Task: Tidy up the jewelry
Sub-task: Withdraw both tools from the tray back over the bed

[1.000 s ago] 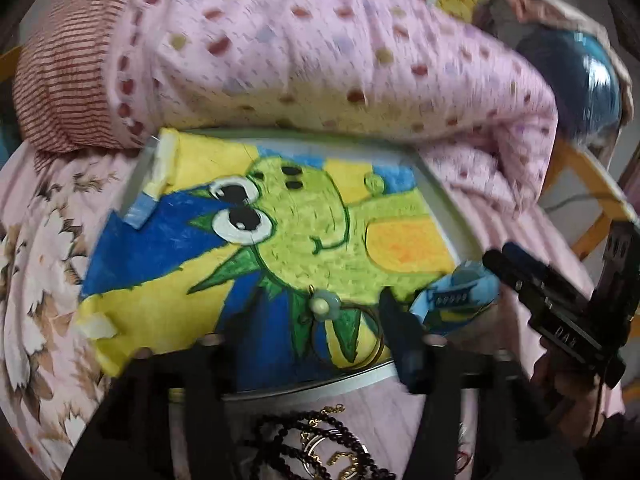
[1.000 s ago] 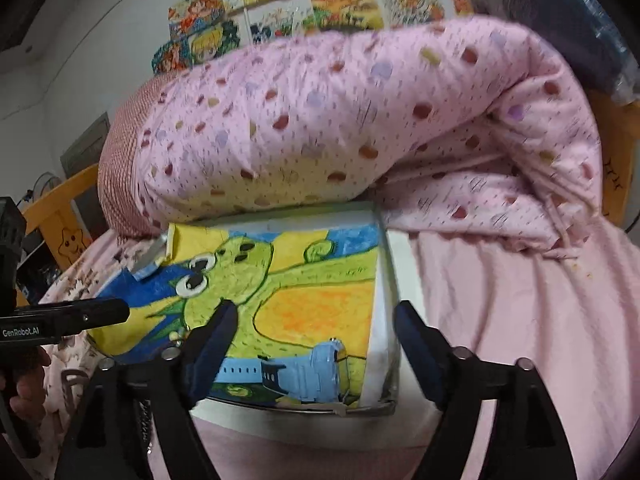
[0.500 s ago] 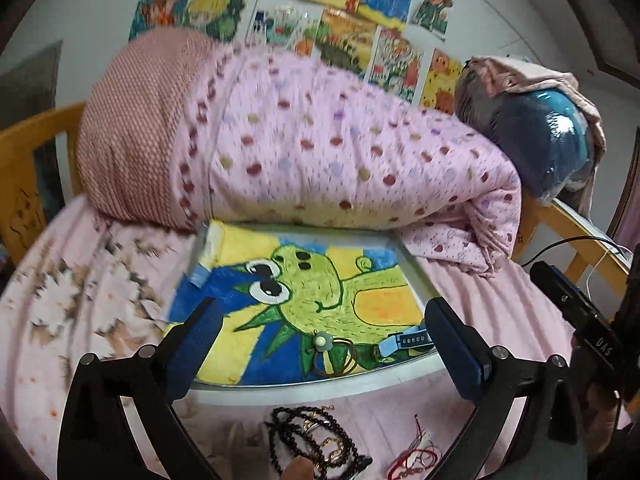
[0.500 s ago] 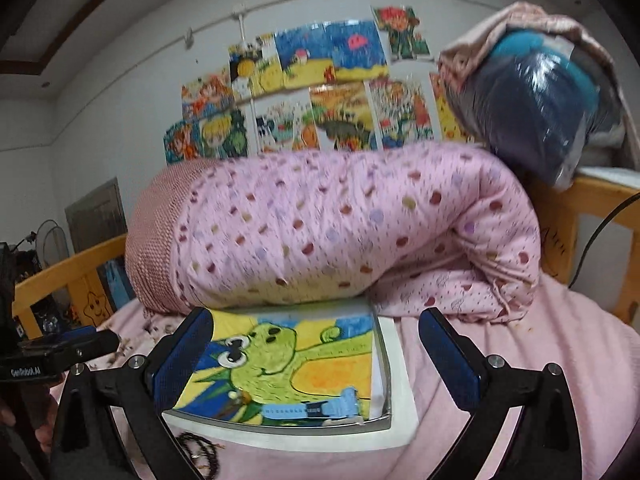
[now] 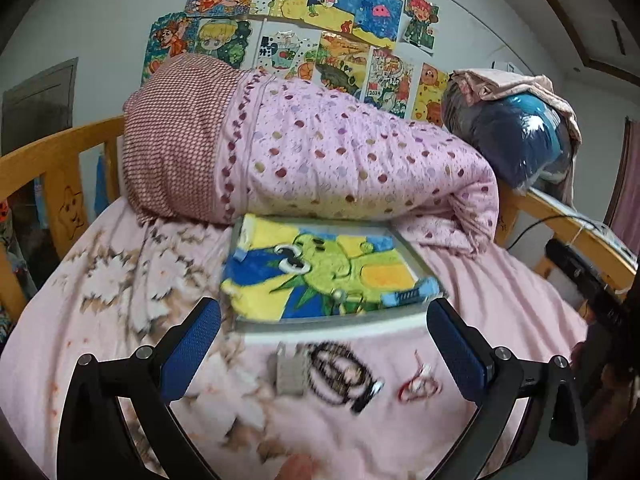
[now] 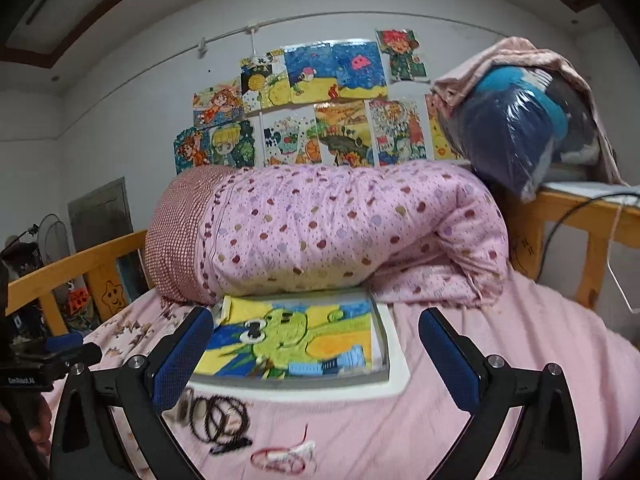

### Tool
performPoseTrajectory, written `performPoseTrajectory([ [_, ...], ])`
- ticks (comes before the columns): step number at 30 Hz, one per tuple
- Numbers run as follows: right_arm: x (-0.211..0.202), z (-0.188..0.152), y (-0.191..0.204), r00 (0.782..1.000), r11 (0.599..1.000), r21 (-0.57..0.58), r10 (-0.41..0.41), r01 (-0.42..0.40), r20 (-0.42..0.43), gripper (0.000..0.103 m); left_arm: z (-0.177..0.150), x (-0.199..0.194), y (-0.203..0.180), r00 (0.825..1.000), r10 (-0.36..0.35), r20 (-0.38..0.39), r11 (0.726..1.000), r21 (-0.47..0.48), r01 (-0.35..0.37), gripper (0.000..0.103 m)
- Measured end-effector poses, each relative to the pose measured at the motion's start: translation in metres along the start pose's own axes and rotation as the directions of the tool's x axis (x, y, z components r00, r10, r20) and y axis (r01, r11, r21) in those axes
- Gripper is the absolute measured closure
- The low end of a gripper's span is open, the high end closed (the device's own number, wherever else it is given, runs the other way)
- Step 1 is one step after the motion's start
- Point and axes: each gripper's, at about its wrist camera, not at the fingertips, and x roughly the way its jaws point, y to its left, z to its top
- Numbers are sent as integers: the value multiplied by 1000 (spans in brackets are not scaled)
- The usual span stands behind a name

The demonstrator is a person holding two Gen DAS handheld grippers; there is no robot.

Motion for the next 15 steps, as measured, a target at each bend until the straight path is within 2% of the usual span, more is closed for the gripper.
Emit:
performPoseTrajectory([
  [5,-14,-15,5,995,999,-33,6,-9,-95,0,-24,-15,2,999,-11,-48,1000,-3,11,2],
  [9,-16,-33,14,980,996,-80,32,-49,-196,0,-40,-13,4,993,-23,-115,1000,-1,23,2],
  [15,-4,-59,23,954,992,-100,51,-84,-294,0,-63,-6,3,982,-8,-187,1000,20,12,2],
])
